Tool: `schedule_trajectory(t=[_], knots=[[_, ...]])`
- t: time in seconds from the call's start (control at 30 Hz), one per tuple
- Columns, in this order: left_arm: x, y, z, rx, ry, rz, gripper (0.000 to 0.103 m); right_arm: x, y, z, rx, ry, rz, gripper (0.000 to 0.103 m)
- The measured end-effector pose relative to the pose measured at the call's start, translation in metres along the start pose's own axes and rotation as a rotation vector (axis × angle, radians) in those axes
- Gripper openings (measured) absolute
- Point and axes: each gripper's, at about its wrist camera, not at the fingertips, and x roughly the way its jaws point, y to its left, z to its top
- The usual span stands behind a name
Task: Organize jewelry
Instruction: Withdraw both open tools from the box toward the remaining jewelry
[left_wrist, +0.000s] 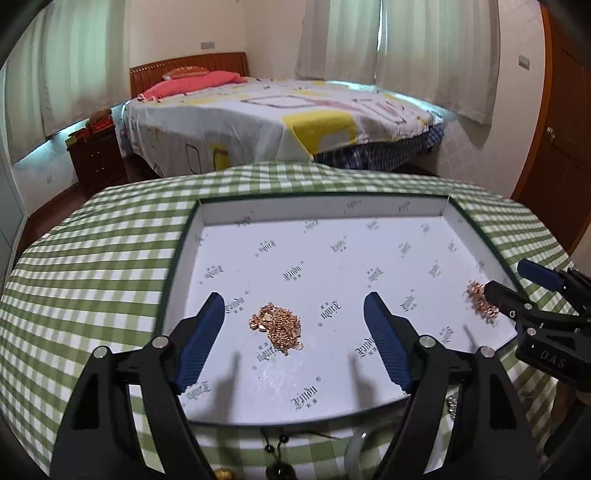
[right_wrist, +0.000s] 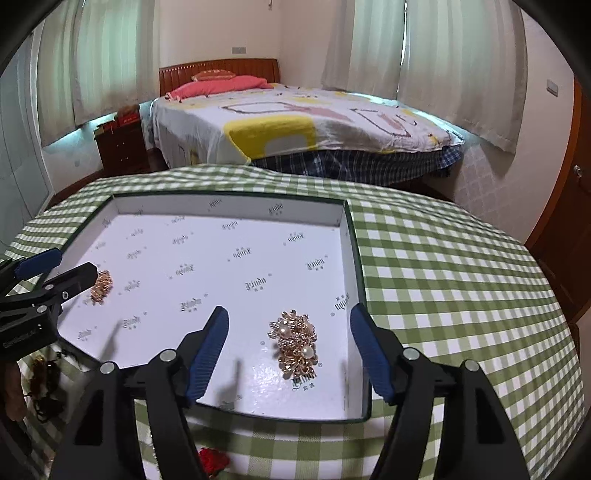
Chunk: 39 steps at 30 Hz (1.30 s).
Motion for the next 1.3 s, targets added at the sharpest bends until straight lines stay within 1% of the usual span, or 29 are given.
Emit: schedule_trajectory(t=[0.1, 0.27, 0.33, 0.43, 0.6, 0.7, 0.83, 1.03, 1.3], knots=[[-0.018, 0.003, -0.002, -0.015, -0.028, 0.0, 0.077, -0.014, 0.003, -0.001, 0.009, -0.022, 0.006, 0.068], [-0.053, 0.005, -0.011, -0.014, -0.094, 0.031, 0.078, -0.039, 0.009, -0.011, 0.03, -0.052, 0.014, 0.07], [-0.068, 0.006, -0.018, -0.017, -0.115, 0.05, 0.078, -0.049, 0.013, -0.019, 0.023, -0.061, 0.007, 0.07], [-0.085, 0.007, -0.03, -0.022, -0.128, 0.06, 0.078, -0.062, 0.019, -0.034, 0.016, -0.067, 0.003, 0.07], [-0.111, 0.01, -0.052, -0.044, -0.152, 0.076, 0.078, -0.079, 0.026, -0.058, 0.029, -0.066, 0.02, 0.07], [-0.123, 0.013, -0.065, -0.06, -0.149, 0.077, 0.078, -0.085, 0.033, -0.073, 0.022, -0.065, 0.024, 0.07], [-0.133, 0.015, -0.082, -0.059, -0.138, 0.094, 0.078, -0.088, 0.038, -0.091, 0.026, -0.043, 0.043, 0.07], [-0.141, 0.019, -0.109, -0.088, -0.122, 0.111, 0.078, -0.089, 0.051, -0.112, 0.033, -0.018, 0.079, 0.075], [-0.146, 0.022, -0.13, -0.102, -0.122, 0.129, 0.079, -0.085, 0.073, -0.122, -0.017, -0.012, 0.087, 0.079]])
